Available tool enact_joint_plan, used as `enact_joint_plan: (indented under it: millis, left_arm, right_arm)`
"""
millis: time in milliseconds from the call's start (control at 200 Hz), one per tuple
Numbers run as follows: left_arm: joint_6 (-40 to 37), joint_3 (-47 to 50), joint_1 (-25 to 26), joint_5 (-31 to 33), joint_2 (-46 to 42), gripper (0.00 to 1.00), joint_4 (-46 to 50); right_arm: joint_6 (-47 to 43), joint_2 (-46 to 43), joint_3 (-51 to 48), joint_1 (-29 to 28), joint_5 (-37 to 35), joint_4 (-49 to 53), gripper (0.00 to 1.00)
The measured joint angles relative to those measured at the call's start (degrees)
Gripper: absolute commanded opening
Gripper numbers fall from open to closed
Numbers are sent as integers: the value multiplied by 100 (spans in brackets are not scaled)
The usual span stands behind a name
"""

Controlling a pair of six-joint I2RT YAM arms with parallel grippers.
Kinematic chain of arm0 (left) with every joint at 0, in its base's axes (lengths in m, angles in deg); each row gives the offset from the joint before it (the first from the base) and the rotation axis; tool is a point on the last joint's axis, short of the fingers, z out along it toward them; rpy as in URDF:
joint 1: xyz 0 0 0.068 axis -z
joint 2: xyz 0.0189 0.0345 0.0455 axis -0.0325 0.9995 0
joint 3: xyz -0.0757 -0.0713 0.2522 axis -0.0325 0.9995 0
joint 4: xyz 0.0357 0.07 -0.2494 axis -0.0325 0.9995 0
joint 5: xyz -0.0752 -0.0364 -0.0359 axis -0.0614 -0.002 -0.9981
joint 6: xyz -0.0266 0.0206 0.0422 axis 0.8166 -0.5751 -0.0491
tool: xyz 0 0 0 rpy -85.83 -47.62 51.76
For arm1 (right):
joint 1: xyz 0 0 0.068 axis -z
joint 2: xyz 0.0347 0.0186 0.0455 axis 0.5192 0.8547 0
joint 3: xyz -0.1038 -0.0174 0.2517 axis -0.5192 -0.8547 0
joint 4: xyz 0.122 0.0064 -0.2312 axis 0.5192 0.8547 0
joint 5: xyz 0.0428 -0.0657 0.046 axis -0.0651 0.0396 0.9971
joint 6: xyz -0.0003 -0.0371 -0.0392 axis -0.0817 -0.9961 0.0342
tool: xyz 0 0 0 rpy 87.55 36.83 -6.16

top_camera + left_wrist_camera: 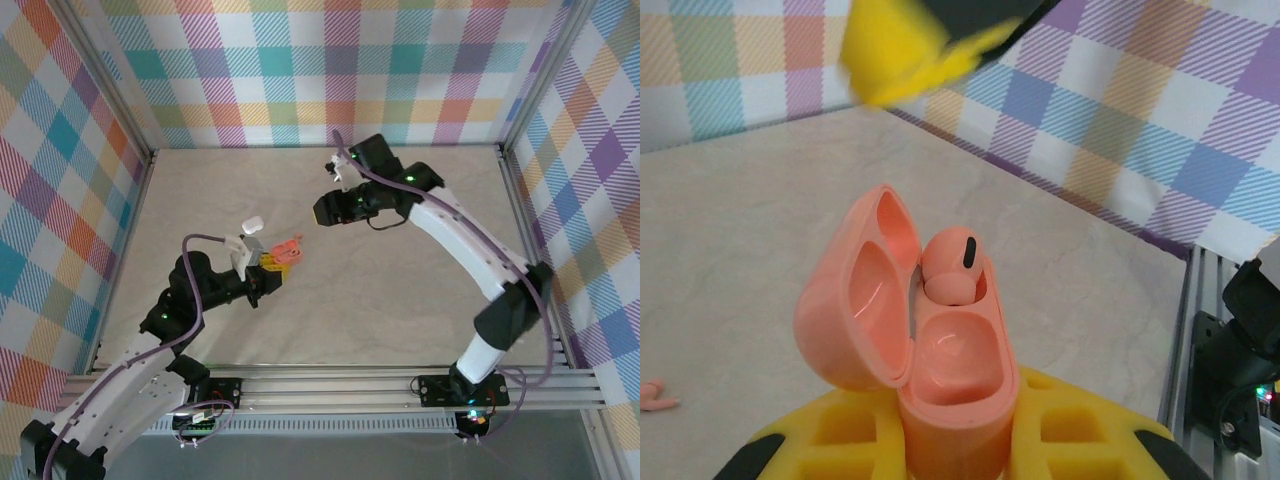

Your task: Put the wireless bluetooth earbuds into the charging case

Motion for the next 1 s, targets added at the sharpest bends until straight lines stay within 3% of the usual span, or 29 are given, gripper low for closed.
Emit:
enact_joint_plan:
  millis: [335, 620, 740, 1000]
  left_arm:
    - [-315, -415, 0, 393, -586, 0, 1152]
    - [-356, -415, 0, 487, -638, 0, 1403]
    - [-358, -415, 0, 485, -616, 0, 1405]
    - [-433, -407, 0, 490, -616, 0, 1550]
  right_arm:
    - [444, 2225, 927, -46, -673, -111, 40]
    - [278, 4258, 3523, -413, -1644, 686, 41]
    - [188, 4621, 3989, -551, -1875, 901, 43]
    - [101, 4927, 4044, -577, -1908, 1005, 46]
